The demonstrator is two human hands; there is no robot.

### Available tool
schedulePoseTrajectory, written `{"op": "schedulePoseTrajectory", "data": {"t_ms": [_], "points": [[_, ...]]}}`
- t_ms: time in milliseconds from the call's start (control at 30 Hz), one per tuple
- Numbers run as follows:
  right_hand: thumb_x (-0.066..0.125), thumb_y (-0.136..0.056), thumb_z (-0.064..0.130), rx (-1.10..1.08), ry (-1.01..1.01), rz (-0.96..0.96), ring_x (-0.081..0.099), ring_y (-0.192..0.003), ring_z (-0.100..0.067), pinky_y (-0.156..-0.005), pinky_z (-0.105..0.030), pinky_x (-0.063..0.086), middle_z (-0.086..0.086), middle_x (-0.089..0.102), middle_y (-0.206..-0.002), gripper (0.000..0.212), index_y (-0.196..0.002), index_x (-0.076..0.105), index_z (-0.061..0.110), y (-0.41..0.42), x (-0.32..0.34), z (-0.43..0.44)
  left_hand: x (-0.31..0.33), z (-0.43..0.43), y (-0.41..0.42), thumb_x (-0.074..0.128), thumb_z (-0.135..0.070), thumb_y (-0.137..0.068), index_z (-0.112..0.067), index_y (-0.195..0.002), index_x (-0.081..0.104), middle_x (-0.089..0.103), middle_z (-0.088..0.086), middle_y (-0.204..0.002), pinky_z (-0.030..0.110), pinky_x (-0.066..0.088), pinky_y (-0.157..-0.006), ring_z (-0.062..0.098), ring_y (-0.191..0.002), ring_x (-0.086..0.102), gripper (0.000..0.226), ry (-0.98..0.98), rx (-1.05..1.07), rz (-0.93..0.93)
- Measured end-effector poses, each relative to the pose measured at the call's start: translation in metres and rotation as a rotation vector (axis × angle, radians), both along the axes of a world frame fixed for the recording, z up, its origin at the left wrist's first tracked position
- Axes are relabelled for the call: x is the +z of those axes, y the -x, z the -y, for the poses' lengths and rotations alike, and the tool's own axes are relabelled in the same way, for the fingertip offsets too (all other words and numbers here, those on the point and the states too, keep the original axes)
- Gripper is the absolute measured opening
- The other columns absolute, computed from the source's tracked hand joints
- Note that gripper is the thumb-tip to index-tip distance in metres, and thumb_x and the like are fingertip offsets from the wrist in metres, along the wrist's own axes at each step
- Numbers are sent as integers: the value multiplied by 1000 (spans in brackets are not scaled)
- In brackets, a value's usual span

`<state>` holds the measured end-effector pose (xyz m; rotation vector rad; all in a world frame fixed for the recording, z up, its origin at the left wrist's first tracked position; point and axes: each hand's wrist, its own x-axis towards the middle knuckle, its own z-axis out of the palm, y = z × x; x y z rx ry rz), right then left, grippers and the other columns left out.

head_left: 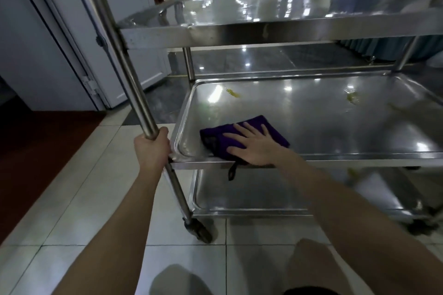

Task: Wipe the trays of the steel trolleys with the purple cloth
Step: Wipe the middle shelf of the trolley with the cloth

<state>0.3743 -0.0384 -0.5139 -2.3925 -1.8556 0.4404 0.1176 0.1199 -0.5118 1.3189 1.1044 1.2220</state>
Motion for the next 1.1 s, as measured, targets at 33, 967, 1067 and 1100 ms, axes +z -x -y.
{"op": "schedulePoseTrajectory", "data": {"t_ms": [33, 967, 1067, 1100], "points": [[25, -106, 78, -66, 0, 13, -12, -167, -17, -130, -63, -14, 13, -8, -181, 68, -169, 9, 56, -20, 2, 23, -1, -1, 1, 70, -31, -81, -17, -60, 53, 52, -1, -49, 28, 42, -48, 15, -42, 49, 30, -1, 2, -20], [17, -98, 88, -618, -2, 159, -12, -167, -23, -125, -75, -13, 8, -9, -182, 83, -170, 1, 52, -89, -11, 112, -22, 112, -206, 35, -46, -113, -9, -137, 65, 64, 19, -138, 49, 42, -105, 40, -127, 56, 53, -835, -594, -998], [18, -98, 87, -612, -8, 158, -11, -167, -24, -125, -74, -13, 8, -7, -182, 81, -170, 2, 53, -88, -11, 111, -22, 109, -205, 34, -48, -114, -8, -141, 63, 62, 20, -141, 50, 41, -106, 40, -128, 54, 56, -827, -617, -992], [18, -99, 87, -610, -14, 157, -11, -168, -24, -126, -74, -12, 7, -7, -182, 80, -170, 2, 53, -88, -11, 111, -22, 107, -204, 34, -48, -114, -8, -141, 62, 61, 20, -141, 50, 41, -106, 40, -129, 54, 56, -830, -623, -989]]}}
